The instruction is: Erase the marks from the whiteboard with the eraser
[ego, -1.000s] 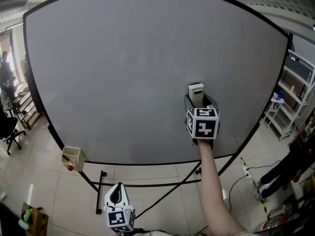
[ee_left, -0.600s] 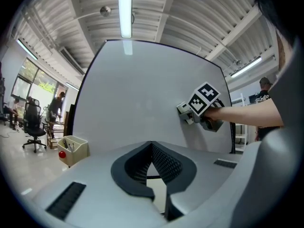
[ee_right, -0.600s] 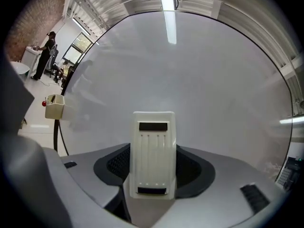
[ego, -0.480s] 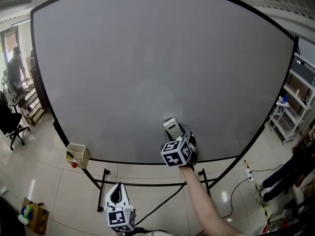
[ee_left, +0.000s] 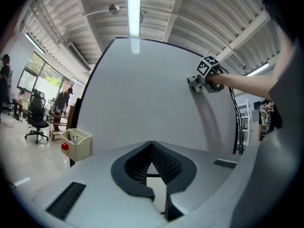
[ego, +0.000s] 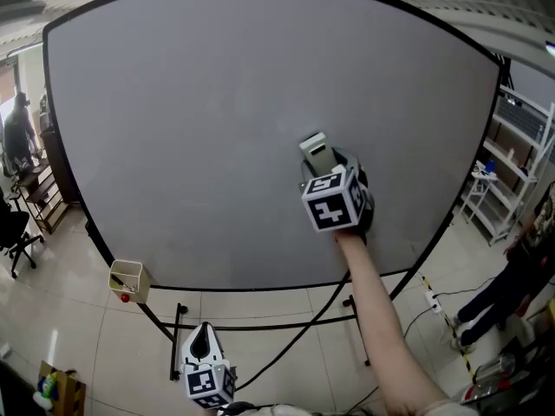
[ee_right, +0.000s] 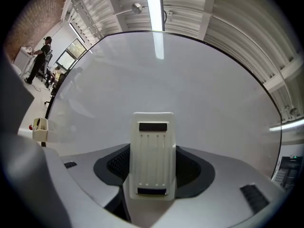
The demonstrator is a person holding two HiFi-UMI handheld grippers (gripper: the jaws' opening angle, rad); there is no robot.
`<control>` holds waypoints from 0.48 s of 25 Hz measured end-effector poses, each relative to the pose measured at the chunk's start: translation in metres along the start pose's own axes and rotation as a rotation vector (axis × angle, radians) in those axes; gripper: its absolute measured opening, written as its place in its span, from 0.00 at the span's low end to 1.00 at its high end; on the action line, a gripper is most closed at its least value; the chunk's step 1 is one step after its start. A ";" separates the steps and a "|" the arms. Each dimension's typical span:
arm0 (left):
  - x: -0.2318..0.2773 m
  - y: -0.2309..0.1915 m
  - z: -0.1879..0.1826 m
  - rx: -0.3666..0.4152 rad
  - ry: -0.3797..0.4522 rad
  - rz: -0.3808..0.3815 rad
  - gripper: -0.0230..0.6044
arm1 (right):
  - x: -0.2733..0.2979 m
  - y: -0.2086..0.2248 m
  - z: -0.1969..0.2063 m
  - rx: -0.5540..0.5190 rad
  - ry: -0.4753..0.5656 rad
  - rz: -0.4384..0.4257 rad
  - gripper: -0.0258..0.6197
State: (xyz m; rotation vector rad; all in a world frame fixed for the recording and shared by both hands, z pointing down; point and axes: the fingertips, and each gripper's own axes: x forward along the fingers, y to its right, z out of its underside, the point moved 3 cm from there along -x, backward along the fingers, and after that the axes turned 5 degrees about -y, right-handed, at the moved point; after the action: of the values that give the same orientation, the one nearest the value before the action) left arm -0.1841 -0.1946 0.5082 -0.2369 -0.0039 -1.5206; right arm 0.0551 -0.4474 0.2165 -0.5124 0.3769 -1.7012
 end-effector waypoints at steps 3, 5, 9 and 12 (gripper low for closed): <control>0.000 0.003 0.001 -0.014 -0.006 0.015 0.04 | -0.017 0.045 -0.062 0.003 0.056 0.031 0.45; 0.000 0.002 0.002 -0.022 -0.008 0.018 0.04 | -0.019 0.052 -0.074 0.035 0.015 0.000 0.45; -0.002 -0.001 -0.001 -0.066 0.002 -0.003 0.04 | -0.012 0.025 -0.049 0.069 -0.066 -0.027 0.45; -0.005 -0.004 -0.001 -0.075 0.007 -0.016 0.04 | -0.002 -0.016 -0.009 0.028 -0.122 -0.042 0.45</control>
State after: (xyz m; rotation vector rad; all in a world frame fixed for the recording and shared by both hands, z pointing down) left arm -0.1885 -0.1903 0.5068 -0.2921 0.0571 -1.5392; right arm 0.0372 -0.4429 0.2169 -0.6039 0.2551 -1.7042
